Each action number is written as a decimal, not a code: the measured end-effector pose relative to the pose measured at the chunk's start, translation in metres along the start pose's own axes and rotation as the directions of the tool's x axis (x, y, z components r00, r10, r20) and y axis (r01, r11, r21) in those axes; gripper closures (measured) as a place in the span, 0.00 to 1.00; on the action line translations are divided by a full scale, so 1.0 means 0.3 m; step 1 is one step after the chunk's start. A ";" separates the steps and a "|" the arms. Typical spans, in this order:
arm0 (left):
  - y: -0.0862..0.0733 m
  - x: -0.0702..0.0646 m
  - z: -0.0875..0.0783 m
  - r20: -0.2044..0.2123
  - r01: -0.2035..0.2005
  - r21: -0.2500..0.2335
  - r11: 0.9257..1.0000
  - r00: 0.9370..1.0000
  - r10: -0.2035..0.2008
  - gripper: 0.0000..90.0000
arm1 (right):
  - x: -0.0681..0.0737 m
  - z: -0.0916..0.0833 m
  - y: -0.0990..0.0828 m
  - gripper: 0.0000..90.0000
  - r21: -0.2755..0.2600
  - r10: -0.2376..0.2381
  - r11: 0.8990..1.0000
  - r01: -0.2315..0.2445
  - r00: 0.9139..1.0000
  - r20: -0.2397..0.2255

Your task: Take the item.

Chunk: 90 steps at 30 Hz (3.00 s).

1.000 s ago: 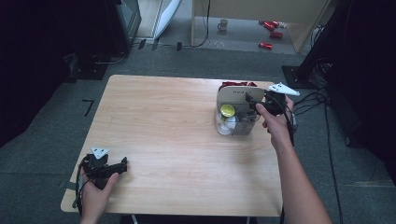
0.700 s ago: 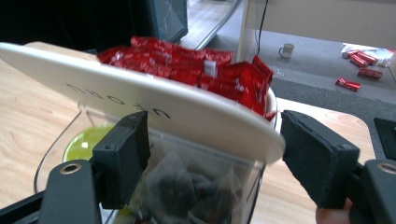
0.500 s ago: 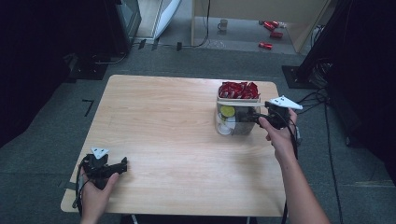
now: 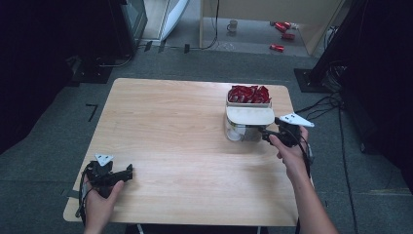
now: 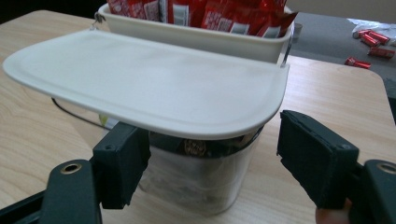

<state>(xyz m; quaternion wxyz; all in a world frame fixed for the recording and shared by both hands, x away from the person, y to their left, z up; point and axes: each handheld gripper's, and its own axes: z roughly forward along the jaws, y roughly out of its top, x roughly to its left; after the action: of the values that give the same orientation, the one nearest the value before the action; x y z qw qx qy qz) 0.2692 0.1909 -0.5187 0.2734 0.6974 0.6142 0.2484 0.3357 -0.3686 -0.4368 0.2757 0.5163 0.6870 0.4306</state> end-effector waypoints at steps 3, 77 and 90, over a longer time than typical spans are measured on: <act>0.000 0.000 0.000 0.000 0.000 0.000 1.000 1.000 0.000 0.01 | 0.008 -0.009 -0.022 0.29 0.015 -0.012 1.000 0.012 1.000 0.003; 0.000 0.000 0.000 0.000 0.000 0.000 1.000 1.000 0.000 0.01 | 0.208 0.260 0.239 0.80 -0.008 0.203 0.979 -0.203 0.976 0.079; 0.000 0.000 0.000 0.000 0.000 0.000 1.000 1.000 0.000 0.01 | 0.202 0.245 0.245 1.00 -0.019 0.183 0.983 -0.182 0.980 0.081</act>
<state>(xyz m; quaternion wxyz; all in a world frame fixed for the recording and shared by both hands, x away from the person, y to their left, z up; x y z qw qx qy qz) 0.2692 0.1910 -0.5187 0.2734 0.6975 0.6141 0.2483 0.4120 -0.2816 -0.4035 0.2663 0.5929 0.6222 0.4364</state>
